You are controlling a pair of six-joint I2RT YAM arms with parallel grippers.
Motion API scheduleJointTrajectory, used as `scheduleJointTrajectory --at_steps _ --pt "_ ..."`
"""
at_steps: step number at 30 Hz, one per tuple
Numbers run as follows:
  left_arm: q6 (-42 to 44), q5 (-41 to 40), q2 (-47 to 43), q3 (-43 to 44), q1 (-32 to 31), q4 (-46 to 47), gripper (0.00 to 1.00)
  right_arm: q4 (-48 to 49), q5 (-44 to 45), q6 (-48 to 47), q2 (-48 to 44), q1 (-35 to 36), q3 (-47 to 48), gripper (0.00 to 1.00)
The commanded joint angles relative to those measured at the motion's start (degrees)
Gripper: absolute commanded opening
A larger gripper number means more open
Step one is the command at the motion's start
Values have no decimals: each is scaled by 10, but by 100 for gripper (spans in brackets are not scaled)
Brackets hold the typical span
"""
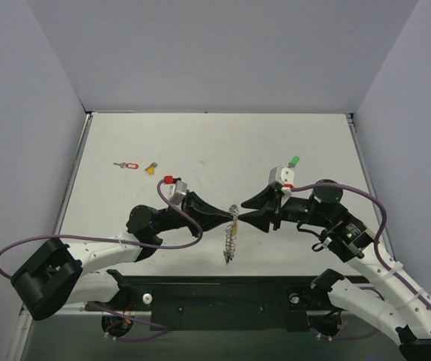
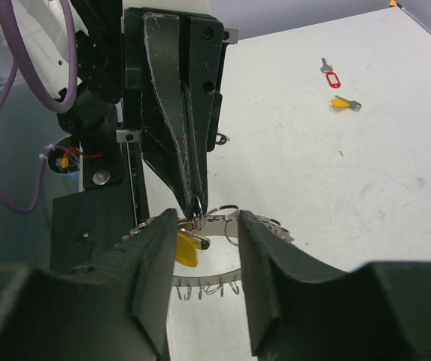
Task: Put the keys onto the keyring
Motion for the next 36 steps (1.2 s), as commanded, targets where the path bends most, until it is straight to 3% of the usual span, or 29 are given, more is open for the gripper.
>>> scheduleJointTrajectory --at_steps 1,19,36 --pt "1 18 -5 19 1 179 0 8 -57 -19 11 1 -2 30" --pt "-3 2 -1 15 1 208 0 -14 -78 -71 48 21 1 10" --pt "-4 2 -14 10 1 208 0 -10 -65 -64 64 21 3 11"
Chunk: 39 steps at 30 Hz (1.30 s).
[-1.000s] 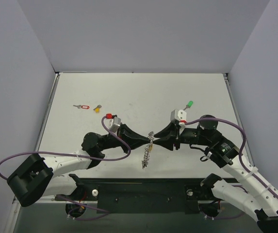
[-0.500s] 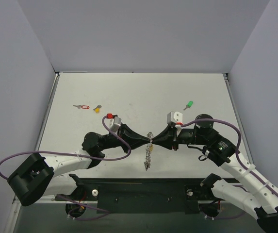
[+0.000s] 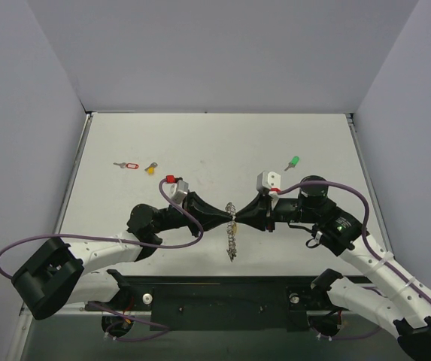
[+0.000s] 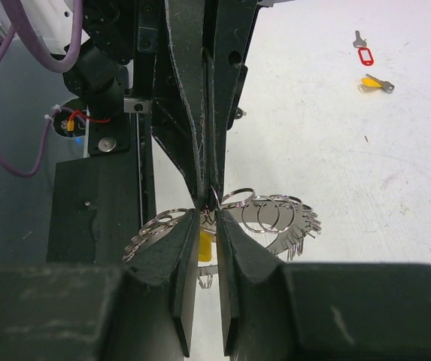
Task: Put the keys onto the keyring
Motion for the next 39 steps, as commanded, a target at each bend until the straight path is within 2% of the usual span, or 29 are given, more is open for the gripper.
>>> scheduleJointTrajectory --at_steps 1,5,10,13,16,23,25,30,39 --pt "-3 -9 -18 11 -4 220 0 25 -14 9 13 7 6 13" --pt "-2 -10 -21 8 -2 220 0 41 -8 29 12 -4 8 20" --pt "-1 -10 -23 7 -2 220 0 49 -21 34 9 -8 2 21" --pt "-1 -10 -24 7 -3 220 0 51 -22 32 9 -8 2 16" --pt "-2 -9 -25 8 -2 220 0 56 -19 39 9 -8 -2 16" --pt "-4 -7 -23 8 -2 220 0 79 -12 71 8 -22 4 25" --pt "-3 -6 -22 9 -3 220 0 78 -12 73 7 -24 4 25" --pt "-3 -8 -25 7 -3 220 0 68 -26 64 7 -26 -1 12" --pt "2 -16 -30 5 -3 221 0 64 -41 61 10 -16 -7 10"
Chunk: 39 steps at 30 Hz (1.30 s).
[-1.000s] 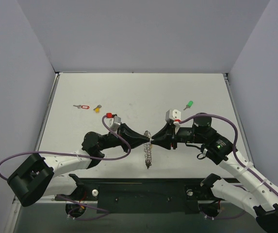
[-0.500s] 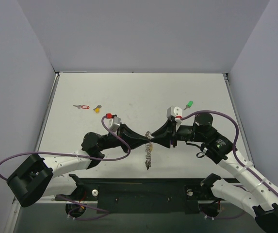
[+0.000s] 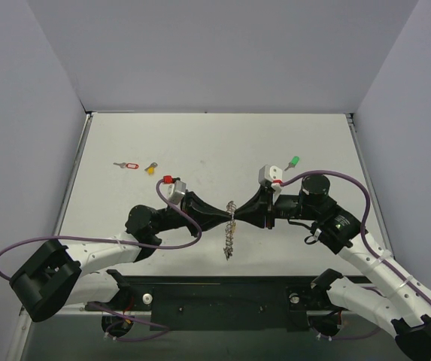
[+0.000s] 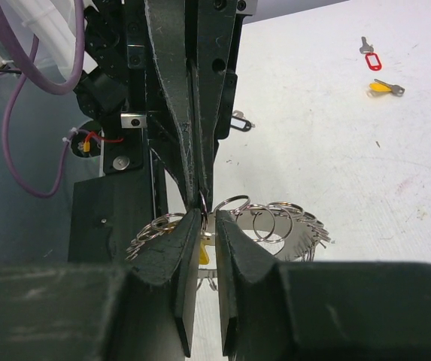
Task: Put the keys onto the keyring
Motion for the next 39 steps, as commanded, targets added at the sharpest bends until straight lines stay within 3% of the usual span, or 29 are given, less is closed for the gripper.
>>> scheduleJointTrajectory --at_steps 1,24,30,32,34,37,39 --pt "2 -10 -19 7 -2 217 0 18 -19 -8 3 9 -5 10" --pt "3 -18 -17 -2 -2 216 0 86 -43 13 20 33 -12 0" --pt "3 -18 -17 -10 -1 216 0 49 -32 6 22 31 0 0" --pt "5 -19 -20 -16 -2 216 0 35 -13 8 21 29 3 17" --pt "7 -19 -22 -19 -2 217 0 24 -12 -1 20 26 7 25" --pt "9 -20 -23 -21 -2 217 0 16 -18 -9 20 24 10 27" --pt "9 -20 -23 -22 -1 216 0 14 -17 -14 21 24 10 22"
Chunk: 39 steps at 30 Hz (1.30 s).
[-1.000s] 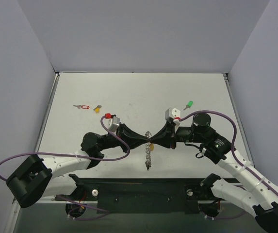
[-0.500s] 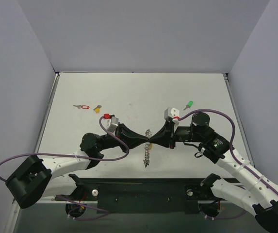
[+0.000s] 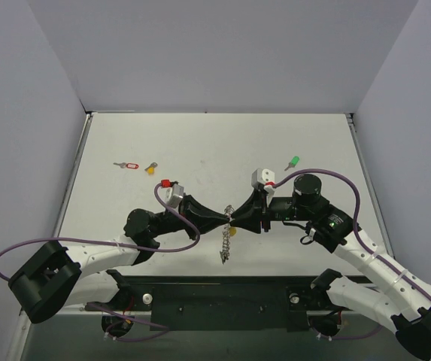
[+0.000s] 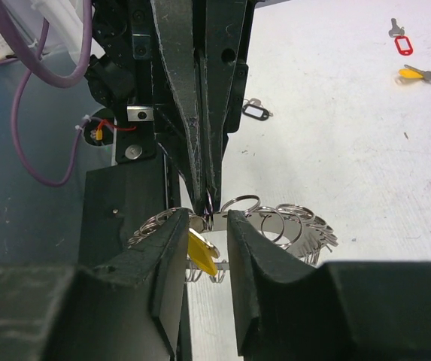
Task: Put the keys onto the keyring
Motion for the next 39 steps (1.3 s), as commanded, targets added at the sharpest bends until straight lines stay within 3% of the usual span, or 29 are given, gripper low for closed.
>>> scheduleJointTrajectory --at_steps 1,7,17,29,39 --pt "6 -10 -16 6 -2 200 0 8 -11 -19 -1 2 20 21" --pt "10 -15 -23 2 -2 201 0 -25 -14 -49 -4 1 20 25" --pt "5 -9 -15 10 -2 200 0 15 2 -21 -1 1 18 23" --pt "5 -7 -13 10 -2 200 0 39 -4 -6 10 6 17 0" --pt "6 -10 -13 1 -1 201 0 18 13 -12 14 3 32 0"
